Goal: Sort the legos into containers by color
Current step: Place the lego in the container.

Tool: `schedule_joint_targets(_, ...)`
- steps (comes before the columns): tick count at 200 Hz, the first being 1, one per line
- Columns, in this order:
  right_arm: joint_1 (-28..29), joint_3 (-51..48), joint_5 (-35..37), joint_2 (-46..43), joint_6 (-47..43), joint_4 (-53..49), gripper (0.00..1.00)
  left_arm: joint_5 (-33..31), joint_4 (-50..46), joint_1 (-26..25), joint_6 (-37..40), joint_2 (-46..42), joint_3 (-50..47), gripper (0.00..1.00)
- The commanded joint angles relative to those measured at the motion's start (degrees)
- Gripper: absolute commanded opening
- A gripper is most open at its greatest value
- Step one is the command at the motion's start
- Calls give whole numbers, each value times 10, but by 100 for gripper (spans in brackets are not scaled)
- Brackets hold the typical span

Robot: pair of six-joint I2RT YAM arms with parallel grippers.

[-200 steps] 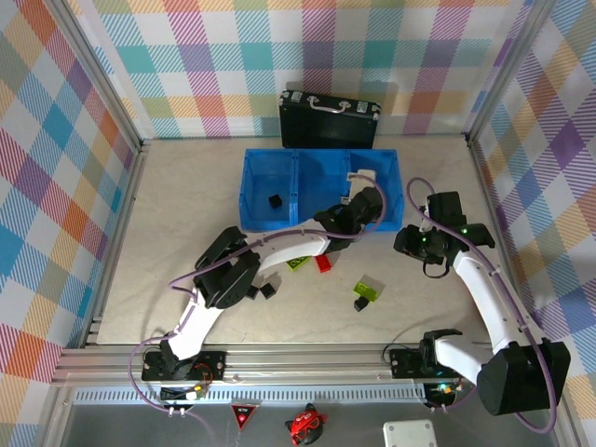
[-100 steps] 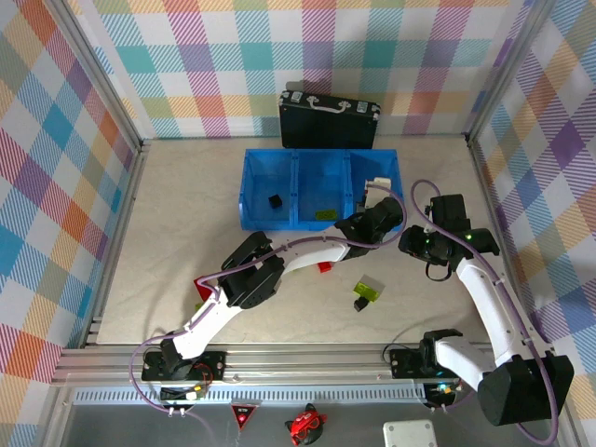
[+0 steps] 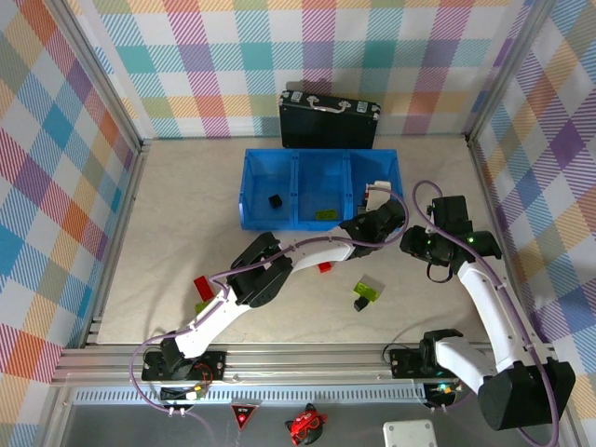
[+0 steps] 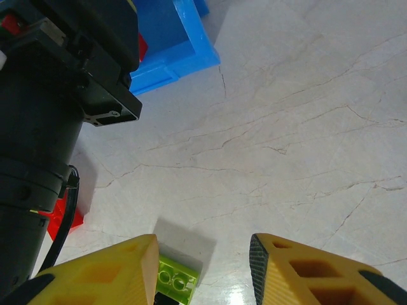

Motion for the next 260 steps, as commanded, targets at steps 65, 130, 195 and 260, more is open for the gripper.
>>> schedule_joint_targets(65,-5,-8,4,-5,6,-5,44,9,-12,5,18,-3,34,49)
schedule_joint_targets(130,-5,-4,-11,-4,2,-7,45,40,-14,6,26,-47,13,49)
schedule_joint_targets(195,-3,-9,-86,-3,-17,10,46,106,-83,21,-35,-144,-68,47)
schedule_joint_targets(260,22,-1,-94,32,1,3,46,191,-216,50,-51,-230,-134,46)
